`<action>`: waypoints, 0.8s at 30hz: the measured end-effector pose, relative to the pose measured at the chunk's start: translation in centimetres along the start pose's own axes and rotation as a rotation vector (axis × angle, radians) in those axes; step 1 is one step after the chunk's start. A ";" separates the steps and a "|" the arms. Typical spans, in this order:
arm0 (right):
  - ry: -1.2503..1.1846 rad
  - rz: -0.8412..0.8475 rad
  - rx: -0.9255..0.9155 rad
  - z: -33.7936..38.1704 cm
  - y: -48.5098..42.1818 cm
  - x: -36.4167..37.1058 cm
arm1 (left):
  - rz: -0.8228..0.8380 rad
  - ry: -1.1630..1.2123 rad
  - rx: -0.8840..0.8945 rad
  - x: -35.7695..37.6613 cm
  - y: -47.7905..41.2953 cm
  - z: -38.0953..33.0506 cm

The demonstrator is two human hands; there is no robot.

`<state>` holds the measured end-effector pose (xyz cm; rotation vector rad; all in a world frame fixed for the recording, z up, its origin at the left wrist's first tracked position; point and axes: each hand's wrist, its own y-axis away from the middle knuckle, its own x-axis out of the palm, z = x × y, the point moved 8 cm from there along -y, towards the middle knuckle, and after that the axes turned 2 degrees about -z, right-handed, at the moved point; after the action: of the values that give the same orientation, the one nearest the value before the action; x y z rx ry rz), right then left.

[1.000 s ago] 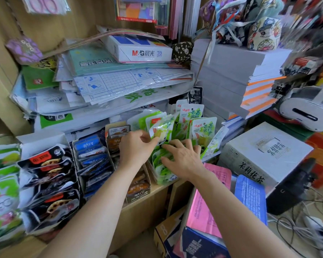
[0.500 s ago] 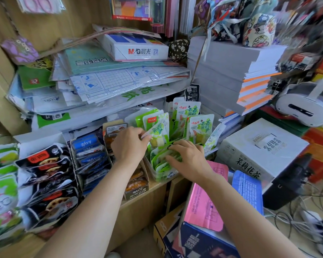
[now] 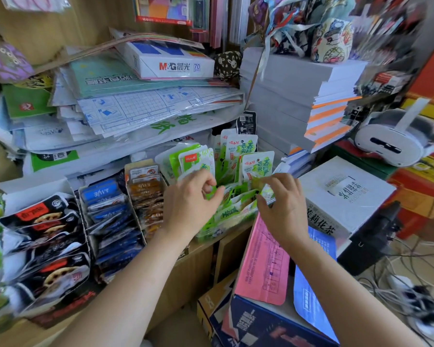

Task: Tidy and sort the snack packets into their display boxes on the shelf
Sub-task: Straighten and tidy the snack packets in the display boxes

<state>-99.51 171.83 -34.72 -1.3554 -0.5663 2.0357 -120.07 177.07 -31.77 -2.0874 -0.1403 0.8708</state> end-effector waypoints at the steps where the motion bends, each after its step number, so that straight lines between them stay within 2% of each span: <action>1: -0.002 0.016 0.074 -1.1 -0.3 0.0 | 0.138 0.003 -0.017 1.5 0.3 0.0; 3: -0.045 0.112 0.191 -2.7 -0.6 0.7 | 0.472 -0.070 -0.089 5.0 1.5 0.9; 5: -0.158 0.221 0.232 -3.1 -0.7 1.9 | 0.646 -0.177 -0.112 6.8 2.4 1.7; 8: -0.304 0.296 0.274 -3.3 -0.7 2.9 | 0.607 -0.179 -0.095 7.0 2.1 1.9; 11: -0.286 0.305 0.245 -3.3 -0.8 3.2 | 0.561 -0.270 -0.049 6.5 1.6 1.3; 15: -0.262 0.339 0.219 -3.5 -0.6 3.3 | 0.641 -0.249 -0.216 6.7 1.2 2.4; 20: -0.231 0.395 0.204 -3.5 -0.1 3.5 | 0.599 -0.271 -0.195 6.7 0.9 1.6; 24: -0.217 0.406 0.200 -3.4 0.0 3.4 | 0.561 -0.231 -0.245 6.1 1.1 2.2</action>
<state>-97.28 174.29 -38.28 -1.2103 -0.1752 2.5108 -117.10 180.21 -36.65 -2.2860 0.2433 1.4945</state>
